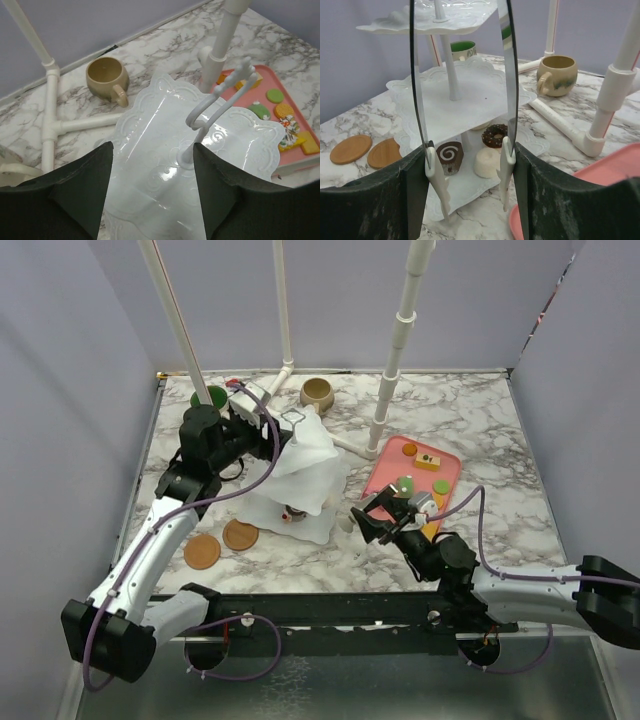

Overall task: Serve the afternoon tea
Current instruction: Adjust the desert table at the center of the board.

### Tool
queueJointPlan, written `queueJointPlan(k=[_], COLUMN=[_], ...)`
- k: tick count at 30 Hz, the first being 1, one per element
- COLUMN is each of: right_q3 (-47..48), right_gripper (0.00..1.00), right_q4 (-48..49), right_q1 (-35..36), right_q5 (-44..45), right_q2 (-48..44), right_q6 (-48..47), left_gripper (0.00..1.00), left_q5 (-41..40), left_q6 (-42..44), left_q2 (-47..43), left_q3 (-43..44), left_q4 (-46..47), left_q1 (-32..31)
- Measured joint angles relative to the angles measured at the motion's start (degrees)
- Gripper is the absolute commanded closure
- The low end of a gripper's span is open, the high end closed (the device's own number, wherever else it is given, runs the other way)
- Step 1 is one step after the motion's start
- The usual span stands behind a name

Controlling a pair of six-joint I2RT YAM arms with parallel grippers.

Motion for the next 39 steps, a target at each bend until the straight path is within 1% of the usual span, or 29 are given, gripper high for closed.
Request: queueJointPlan(k=[3,7,11,13,16,17,24,26,30,35,39], right_q3=[-1.11,-1.97,-2.1,-2.1,-2.12,-2.12,-2.14,-2.16,-2.14,-2.14,-2.12], right_gripper=[0.38,0.38,0.38,0.38,0.39,0.39,0.39,0.39,0.39,0.39,0.39], right_q4=[-3.23,-6.67,-8.66,-9.31,-10.05,-10.23,-10.78,-10.84,-10.16,-8.83,-7.8], right_q1=[0.0,0.0,0.0,0.0,0.0,0.0,0.0,0.0,-0.02,-0.48,-2.12], right_q5=[2.03,4.7,6.58,7.34,8.48,8.83,11.17,11.85,14.56,19.26,21.09], right_q2=[-3.93,-7.43,-9.31,-9.73,-10.36,-10.62,-12.76,-12.72,-10.6,-5.38,-2.38], right_q6=[0.17,0.31,0.24,0.17,-0.09,-0.15,-0.74,-0.92,-1.55,-1.81,-1.73], left_gripper=[0.32,0.34,0.37,0.44,0.59,0.62,0.77,0.79,0.88,0.92,0.92], left_q5=[6.82,15.91,20.46,21.99,23.17,23.32,22.56,20.79,15.65,7.28,0.5], left_q6=[0.17,0.96,1.88,2.1,2.34,2.38,0.74,0.09,-0.98,-1.09,-0.66], left_q2=[2.89,5.9,7.65,8.24,8.7,8.94,9.55,9.55,9.03,7.52,5.6], left_q3=[1.46,4.31,6.82,7.56,7.72,7.72,7.72,7.48,5.97,4.09,2.67], left_q4=[0.04,0.04,0.28,0.31,0.31,0.31,2.4,3.67,6.51,8.26,9.05], left_q1=[1.18,1.27,1.22,1.22,1.22,1.22,1.18,0.87,-0.61,-4.04,-8.63])
